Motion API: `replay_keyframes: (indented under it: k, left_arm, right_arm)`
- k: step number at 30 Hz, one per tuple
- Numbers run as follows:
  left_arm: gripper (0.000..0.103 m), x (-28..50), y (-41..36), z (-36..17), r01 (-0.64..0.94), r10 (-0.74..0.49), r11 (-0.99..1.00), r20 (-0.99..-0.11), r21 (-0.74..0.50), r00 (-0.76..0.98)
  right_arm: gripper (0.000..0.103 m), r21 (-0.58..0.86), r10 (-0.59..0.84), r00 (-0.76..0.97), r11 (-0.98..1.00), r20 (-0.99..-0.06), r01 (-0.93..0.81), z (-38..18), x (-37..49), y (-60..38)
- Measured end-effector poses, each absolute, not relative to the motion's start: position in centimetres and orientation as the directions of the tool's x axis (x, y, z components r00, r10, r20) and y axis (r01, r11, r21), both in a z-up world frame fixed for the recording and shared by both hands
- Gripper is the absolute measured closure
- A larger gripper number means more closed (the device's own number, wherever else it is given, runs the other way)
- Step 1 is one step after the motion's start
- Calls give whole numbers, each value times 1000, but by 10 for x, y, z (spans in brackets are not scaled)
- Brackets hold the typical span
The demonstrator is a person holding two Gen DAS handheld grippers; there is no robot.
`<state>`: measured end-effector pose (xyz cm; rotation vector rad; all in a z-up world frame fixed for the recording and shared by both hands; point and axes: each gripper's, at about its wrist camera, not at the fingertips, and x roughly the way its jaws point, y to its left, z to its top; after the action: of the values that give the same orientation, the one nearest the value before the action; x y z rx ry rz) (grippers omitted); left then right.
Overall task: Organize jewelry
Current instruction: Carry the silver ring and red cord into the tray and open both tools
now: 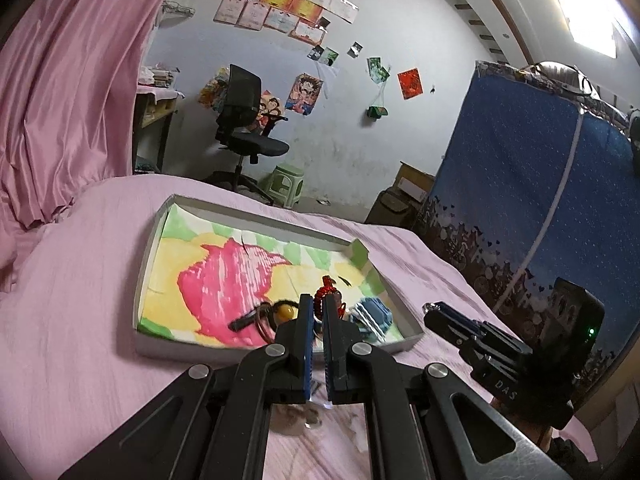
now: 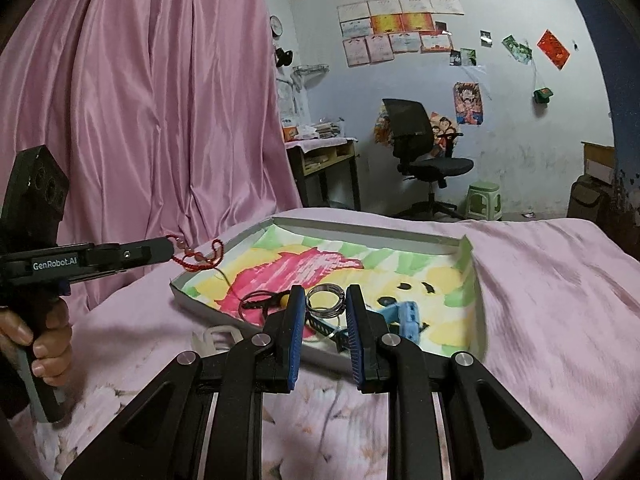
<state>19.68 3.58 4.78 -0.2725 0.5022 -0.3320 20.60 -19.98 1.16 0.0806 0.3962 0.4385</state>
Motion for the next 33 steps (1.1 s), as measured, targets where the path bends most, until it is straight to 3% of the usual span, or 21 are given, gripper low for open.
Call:
replay_keyframes:
  k: [7,19,33]
  left_arm:
    - [98,229,48,37,142,-301,923,-441,-358,846]
    - [98,260,67,-1,-17,-232,917,-568,-398,790]
    - [98,262,61,-10,-36,-217,930,-626,-365,749]
  right_arm:
    - [85,146,437,801,898,-409,-415,5,239,-174]
    - [85,137,422,749,900,-511,-414,-21,267,-148]
    - [84,136,405,726,906,-556,-401,-32,271,-146]
